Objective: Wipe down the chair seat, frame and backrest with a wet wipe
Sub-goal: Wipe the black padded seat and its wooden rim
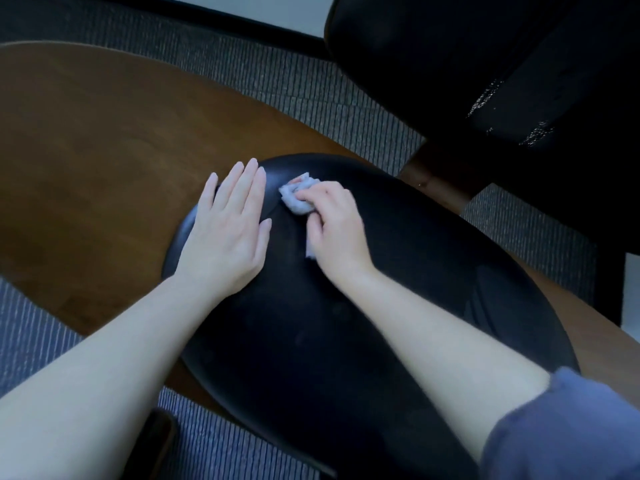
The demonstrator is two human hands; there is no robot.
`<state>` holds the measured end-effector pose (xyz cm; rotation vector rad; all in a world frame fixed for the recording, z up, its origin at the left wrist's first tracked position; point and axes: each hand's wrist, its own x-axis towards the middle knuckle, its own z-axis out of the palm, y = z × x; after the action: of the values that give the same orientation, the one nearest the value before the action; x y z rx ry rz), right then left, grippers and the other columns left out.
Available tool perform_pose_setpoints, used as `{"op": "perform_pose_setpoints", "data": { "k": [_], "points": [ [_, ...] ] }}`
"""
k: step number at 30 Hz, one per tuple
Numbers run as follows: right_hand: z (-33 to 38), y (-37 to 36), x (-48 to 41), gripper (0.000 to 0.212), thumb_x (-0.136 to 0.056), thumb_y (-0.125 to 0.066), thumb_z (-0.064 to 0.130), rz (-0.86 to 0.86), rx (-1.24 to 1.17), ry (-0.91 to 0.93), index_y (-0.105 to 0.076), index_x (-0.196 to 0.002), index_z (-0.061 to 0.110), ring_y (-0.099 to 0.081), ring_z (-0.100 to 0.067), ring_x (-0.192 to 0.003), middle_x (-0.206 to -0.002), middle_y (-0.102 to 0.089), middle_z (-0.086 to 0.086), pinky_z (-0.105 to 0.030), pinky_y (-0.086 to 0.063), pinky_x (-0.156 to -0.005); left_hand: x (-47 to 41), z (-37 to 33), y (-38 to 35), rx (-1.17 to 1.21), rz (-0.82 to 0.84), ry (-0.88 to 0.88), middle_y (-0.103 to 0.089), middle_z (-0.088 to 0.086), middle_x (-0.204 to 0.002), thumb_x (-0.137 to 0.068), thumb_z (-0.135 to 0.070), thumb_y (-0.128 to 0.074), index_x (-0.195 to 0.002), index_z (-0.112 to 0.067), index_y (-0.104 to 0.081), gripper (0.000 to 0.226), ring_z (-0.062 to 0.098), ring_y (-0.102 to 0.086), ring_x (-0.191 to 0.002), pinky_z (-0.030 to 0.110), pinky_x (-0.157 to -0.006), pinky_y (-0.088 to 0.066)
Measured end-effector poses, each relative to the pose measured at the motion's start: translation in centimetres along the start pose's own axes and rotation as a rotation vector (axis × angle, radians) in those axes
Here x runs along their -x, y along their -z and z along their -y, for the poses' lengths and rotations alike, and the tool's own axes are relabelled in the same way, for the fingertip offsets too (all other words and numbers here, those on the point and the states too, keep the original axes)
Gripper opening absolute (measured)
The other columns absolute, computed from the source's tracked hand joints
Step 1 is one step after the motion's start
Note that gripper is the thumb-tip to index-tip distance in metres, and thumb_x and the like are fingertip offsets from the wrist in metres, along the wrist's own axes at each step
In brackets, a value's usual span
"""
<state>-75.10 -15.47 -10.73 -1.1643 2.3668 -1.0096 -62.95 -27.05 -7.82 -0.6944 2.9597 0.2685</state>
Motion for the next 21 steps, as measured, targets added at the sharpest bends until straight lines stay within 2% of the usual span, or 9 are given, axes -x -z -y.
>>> {"op": "perform_pose_setpoints", "data": {
  "k": [3, 5, 7, 9, 11, 13, 17, 19, 21],
  "points": [
    [-3.4, 2.0, -2.1, 0.041, -0.081, -0.041, -0.008, -0.130, 0.075, -0.396, -0.067, -0.107, 0.008, -0.053, -0.028, -0.104, -0.111, -0.058, -0.009, -0.019, -0.035, -0.087, 1.0, 1.6, 1.3, -0.059, 0.060, -0.068, -0.017, 0.022, -0.159, -0.098, -0.031, -0.025, -0.150, 0.004, -0.021, 0.064, 0.035, -0.018, -0.148, 0.052, -0.119, -0.016],
    [-3.4, 1.8, -3.1, 0.045, -0.078, -0.035, -0.011, -0.240, 0.105, -0.633, -0.066, -0.105, 0.009, -0.054, -0.027, -0.102, -0.110, -0.054, -0.006, -0.031, -0.047, -0.088, 2.5, 3.4, 2.1, -0.099, 0.073, -0.031, -0.018, 0.024, -0.158, -0.098, -0.035, -0.023, -0.150, 0.006, -0.021, 0.066, 0.036, -0.019, -0.147, 0.051, -0.119, -0.016],
    [0.8, -0.3, -2.5, 0.043, -0.074, -0.034, -0.007, -0.239, 0.021, -0.478, -0.065, -0.098, 0.009, -0.055, -0.029, -0.089, -0.103, -0.055, -0.006, -0.039, -0.050, -0.078, 3.9, 4.6, 2.4, -0.143, 0.076, 0.020, -0.021, 0.025, -0.157, -0.099, -0.038, -0.022, -0.149, 0.006, -0.024, 0.067, 0.037, -0.019, -0.147, 0.051, -0.119, -0.014],
    [5.0, -2.5, 0.3, 0.037, -0.073, -0.041, -0.006, -0.118, -0.076, -0.078, -0.067, -0.096, 0.007, -0.053, -0.029, -0.086, -0.101, -0.061, -0.009, -0.034, -0.043, -0.080, 4.7, 4.8, 2.1, -0.165, 0.043, 0.032, -0.026, 0.022, -0.156, -0.100, -0.037, -0.021, -0.149, 0.005, -0.026, 0.065, 0.035, -0.020, -0.147, 0.051, -0.119, -0.012],
    [6.3, -2.6, 2.7, 0.029, -0.078, -0.048, -0.007, 0.022, -0.122, 0.176, -0.068, -0.095, 0.004, -0.054, -0.028, -0.087, -0.099, -0.064, -0.009, -0.032, -0.043, -0.084, 4.9, 4.7, 1.8, -0.130, 0.001, 0.028, -0.030, 0.020, -0.155, -0.101, -0.033, -0.022, -0.148, 0.003, -0.030, 0.060, 0.033, -0.023, -0.147, 0.049, -0.119, -0.012],
    [3.9, -1.5, 2.2, 0.031, -0.076, -0.050, -0.009, 0.008, -0.073, 0.192, -0.069, -0.096, 0.005, -0.055, -0.030, -0.088, -0.100, -0.064, -0.008, -0.031, -0.043, -0.085, 5.0, 4.9, 1.9, -0.091, -0.022, 0.025, -0.034, 0.019, -0.154, -0.100, -0.029, -0.023, -0.147, 0.003, -0.033, 0.058, 0.032, -0.026, -0.146, 0.047, -0.119, -0.013],
    [1.6, -0.8, -1.2, 0.042, -0.077, -0.041, -0.013, -0.197, 0.000, -0.360, -0.065, -0.102, 0.011, -0.049, -0.020, -0.098, -0.104, -0.053, 0.004, -0.034, -0.046, -0.084, 6.1, 5.9, 2.3, -0.144, -0.020, -0.023, -0.033, 0.020, -0.154, -0.099, -0.026, -0.024, -0.147, 0.003, -0.034, 0.056, 0.033, -0.026, -0.146, 0.046, -0.120, -0.014],
    [4.4, -1.8, -0.4, 0.041, -0.074, -0.041, -0.013, -0.178, -0.052, -0.255, -0.066, -0.098, 0.009, -0.048, -0.020, -0.094, -0.103, -0.056, 0.000, -0.038, -0.047, -0.080, 6.9, 6.2, 2.4, -0.178, -0.023, -0.011, -0.030, 0.021, -0.155, -0.100, -0.026, -0.025, -0.146, 0.003, -0.035, 0.056, 0.034, -0.025, -0.146, 0.048, -0.120, -0.015],
    [5.9, -2.4, 2.5, 0.036, -0.071, -0.048, -0.014, -0.024, -0.105, 0.116, -0.068, -0.094, 0.006, -0.050, -0.023, -0.090, -0.102, -0.062, -0.005, -0.034, -0.044, -0.082, 7.6, 6.2, 2.5, -0.193, -0.029, 0.015, -0.030, 0.020, -0.155, -0.100, -0.028, -0.026, -0.145, 0.003, -0.036, 0.056, 0.033, -0.025, -0.146, 0.049, -0.120, -0.015]
  ]
}}
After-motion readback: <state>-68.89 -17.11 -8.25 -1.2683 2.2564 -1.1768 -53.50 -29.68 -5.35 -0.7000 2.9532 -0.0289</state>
